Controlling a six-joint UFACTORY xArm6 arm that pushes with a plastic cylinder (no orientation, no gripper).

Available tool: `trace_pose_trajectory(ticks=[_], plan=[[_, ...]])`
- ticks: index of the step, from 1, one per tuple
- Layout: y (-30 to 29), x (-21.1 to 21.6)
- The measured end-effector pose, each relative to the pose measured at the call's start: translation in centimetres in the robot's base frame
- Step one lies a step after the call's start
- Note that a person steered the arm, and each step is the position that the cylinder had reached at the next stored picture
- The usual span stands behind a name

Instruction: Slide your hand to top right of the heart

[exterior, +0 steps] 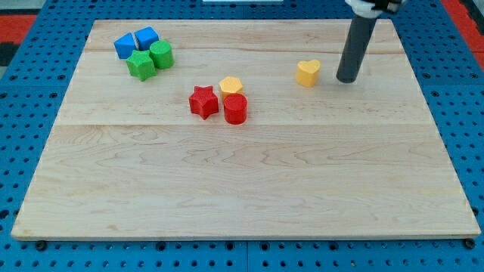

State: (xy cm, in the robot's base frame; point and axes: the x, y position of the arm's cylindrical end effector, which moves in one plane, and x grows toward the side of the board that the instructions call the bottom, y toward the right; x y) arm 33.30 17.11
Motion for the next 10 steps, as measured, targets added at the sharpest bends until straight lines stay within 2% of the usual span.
trace_pose_trajectory(ticks=[1, 2, 3, 5, 6, 8, 10], plan=[[-5.5, -0.4], [-10.3, 3.6], [-15.2, 6.0], [-4.8, 1.8], [-1.9, 1.6], [-5.7, -0.8], [-9.3, -0.8]])
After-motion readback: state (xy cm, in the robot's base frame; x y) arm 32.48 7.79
